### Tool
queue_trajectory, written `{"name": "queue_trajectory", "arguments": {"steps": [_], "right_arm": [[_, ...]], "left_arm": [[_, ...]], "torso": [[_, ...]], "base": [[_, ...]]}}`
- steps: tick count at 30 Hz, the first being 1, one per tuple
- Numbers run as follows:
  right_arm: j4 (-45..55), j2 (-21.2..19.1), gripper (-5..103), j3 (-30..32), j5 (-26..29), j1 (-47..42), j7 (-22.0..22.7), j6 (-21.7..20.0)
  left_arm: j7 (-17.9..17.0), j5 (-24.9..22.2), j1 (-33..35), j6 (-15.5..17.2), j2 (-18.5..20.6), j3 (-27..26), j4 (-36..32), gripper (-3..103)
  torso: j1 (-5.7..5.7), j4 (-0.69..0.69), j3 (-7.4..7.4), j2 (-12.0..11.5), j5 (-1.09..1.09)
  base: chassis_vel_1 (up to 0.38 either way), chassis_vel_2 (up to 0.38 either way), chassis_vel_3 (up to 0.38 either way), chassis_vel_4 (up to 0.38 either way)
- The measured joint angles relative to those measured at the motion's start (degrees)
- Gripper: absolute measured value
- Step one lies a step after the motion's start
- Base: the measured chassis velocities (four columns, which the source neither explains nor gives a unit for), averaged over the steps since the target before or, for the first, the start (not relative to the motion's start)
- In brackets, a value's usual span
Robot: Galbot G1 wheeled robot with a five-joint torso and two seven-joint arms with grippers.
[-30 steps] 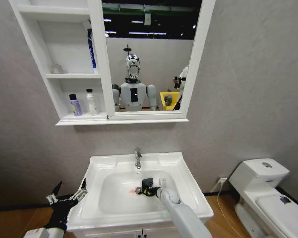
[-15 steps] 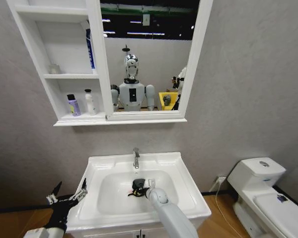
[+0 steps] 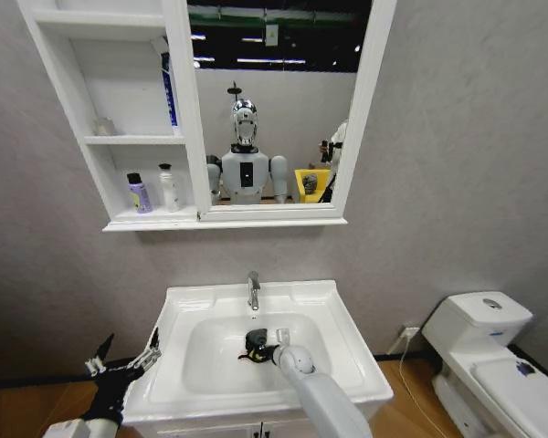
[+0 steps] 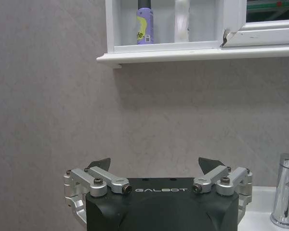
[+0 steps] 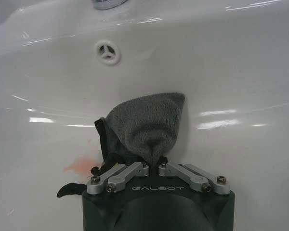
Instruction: Move facial cleanser and shampoo from washbasin to cabinet, then wipe washbasin with towel.
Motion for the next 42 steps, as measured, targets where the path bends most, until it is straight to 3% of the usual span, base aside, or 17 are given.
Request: {"name": "queue_trajectory", "arguments": {"steps": [3,11,18,19,22,29,34,42], "right_arm": [[1.4,-1.1,4,0.9,0.0,-0.8,0.7,-0.3],[1.6,-1.0,4,0.8,-0.2,-0.7,1.5,-0.4],[-2.4,2.4,4,-1.9,-1.2,1.4,1.3,0.2],[-3.3,3.0,4,-2.4,-1.7,2.0,1.1,0.5],[-4.8,4.0,4,-3.8,-2.2,2.9,0.6,1.0],[-4.3,5.6,4,-6.3,-1.8,3.1,-0.5,1.8],[-3.6,5.2,4,-6.1,-1.4,2.9,-0.6,1.7],[0.5,1.1,4,-2.7,-0.6,-0.1,0.2,0.6]], "left_arm": [[0.0,0.0,0.0,0.0,0.0,0.0,0.0,100],[0.0,0.0,0.0,0.0,0.0,0.0,0.0,100],[0.0,0.0,0.0,0.0,0.0,0.0,0.0,100],[0.0,0.0,0.0,0.0,0.0,0.0,0.0,100],[0.0,0.0,0.0,0.0,0.0,0.0,0.0,100],[0.0,0.0,0.0,0.0,0.0,0.0,0.0,100],[0.0,0.0,0.0,0.0,0.0,0.0,0.0,100],[0.0,0.0,0.0,0.0,0.0,0.0,0.0,100]], "torso": [[0.0,-0.06,0.0,0.0,-0.04],[0.0,-0.07,0.0,0.0,-0.05],[0.0,0.01,0.0,0.0,-0.03],[0.0,-0.07,-0.01,0.0,-0.07],[0.0,-0.09,-0.01,0.0,-0.05],[0.01,0.0,0.01,0.0,-0.02],[0.01,0.02,0.01,0.0,-0.01],[0.01,-0.03,0.0,0.0,-0.02]], "base": [[0.0,0.0,0.0,0.0],[0.0,0.0,0.0,0.0],[0.0,0.0,0.0,0.0],[0.0,0.0,0.0,0.0],[0.0,0.0,0.0,0.0],[0.0,0.0,0.0,0.0],[0.0,0.0,0.0,0.0],[0.0,0.0,0.0,0.0]]}}
